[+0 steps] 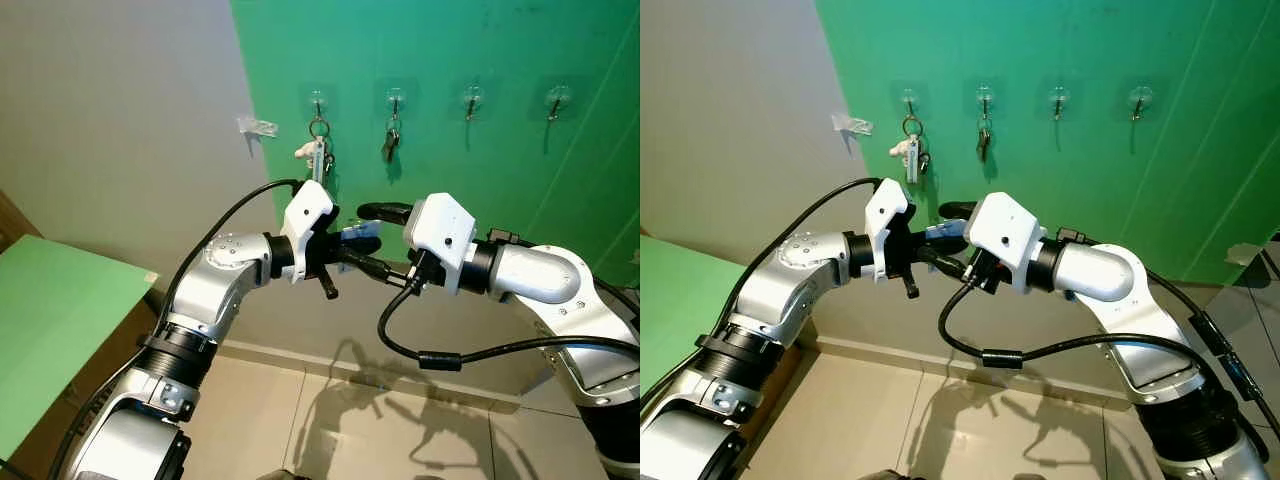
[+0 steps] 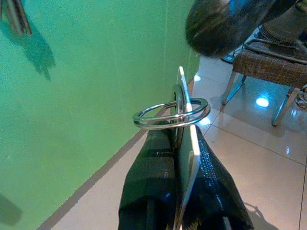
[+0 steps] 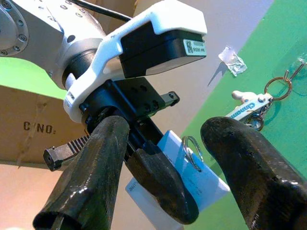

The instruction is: Hang keys on a hook

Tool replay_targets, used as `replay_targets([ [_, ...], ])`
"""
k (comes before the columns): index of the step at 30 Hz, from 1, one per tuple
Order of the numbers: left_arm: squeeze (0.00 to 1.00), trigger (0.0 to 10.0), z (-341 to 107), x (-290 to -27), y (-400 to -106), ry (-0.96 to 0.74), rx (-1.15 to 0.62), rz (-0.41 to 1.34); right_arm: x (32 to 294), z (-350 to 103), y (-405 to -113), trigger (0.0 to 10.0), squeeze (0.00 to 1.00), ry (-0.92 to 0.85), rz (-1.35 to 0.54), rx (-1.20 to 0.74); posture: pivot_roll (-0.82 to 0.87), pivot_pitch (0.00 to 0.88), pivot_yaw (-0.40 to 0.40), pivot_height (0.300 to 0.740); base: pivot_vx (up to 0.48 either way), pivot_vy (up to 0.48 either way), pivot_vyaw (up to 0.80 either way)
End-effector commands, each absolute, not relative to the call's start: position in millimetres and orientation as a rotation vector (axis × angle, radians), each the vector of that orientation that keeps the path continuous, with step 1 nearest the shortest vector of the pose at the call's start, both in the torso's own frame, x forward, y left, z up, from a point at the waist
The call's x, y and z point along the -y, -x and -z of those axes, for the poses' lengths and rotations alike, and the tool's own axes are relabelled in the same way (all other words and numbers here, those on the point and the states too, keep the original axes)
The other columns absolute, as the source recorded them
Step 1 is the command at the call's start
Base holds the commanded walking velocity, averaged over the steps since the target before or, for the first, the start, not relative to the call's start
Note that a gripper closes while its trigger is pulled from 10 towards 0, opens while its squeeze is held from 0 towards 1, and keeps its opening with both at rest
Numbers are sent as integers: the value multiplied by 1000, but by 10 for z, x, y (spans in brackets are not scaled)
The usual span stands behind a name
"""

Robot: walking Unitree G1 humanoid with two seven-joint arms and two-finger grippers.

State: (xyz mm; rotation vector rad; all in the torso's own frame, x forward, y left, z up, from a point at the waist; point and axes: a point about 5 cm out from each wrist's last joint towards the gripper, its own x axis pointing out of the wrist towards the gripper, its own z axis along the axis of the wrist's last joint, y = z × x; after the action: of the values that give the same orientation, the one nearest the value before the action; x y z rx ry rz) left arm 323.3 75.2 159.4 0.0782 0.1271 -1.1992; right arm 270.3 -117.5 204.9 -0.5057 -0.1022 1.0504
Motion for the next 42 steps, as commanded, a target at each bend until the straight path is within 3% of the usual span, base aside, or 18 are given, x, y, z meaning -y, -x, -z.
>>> replay_targets([
  [1, 0, 0, -1644, -752, -3229, -86, -114, 1207, 1166, -2038, -2722, 10000, 0, 513, -1049, 100, -273, 6, 117, 740, 0, 0, 0],
  [6, 0, 0, -1656, -748, -3215, -82, -110, 1216, 1173, -2027, -2754, 10000, 0, 527, -1028, 102, -272, 8, 118, 740, 0, 0, 0],
  [7, 0, 0, -1663, -748, -3213, -81, -108, 1217, 1177, -2027, -2770, 3765, 0, 531, -1014, 103, -272, 9, 117, 740, 0, 0, 0],
  [8, 0, 0, -1663, -748, -3213, -81, -108, 1217, 1177, -2027, -2770, 3765, 0, 531, -1014, 103, -272, 9, 117, 740, 0, 0, 0],
  [9, 0, 0, -1665, -747, -3212, -81, -107, 1218, 1180, -2029, -2777, 0, 0, 532, -1006, 105, -272, 9, 117, 740, 0, 0, 0],
  [42, 0, 0, -1615, -760, -3203, -92, -128, 1214, 1240, -2121, -2844, 0, 0, 524, -930, 148, -277, 4, 117, 740, 0, 0, 0],
])
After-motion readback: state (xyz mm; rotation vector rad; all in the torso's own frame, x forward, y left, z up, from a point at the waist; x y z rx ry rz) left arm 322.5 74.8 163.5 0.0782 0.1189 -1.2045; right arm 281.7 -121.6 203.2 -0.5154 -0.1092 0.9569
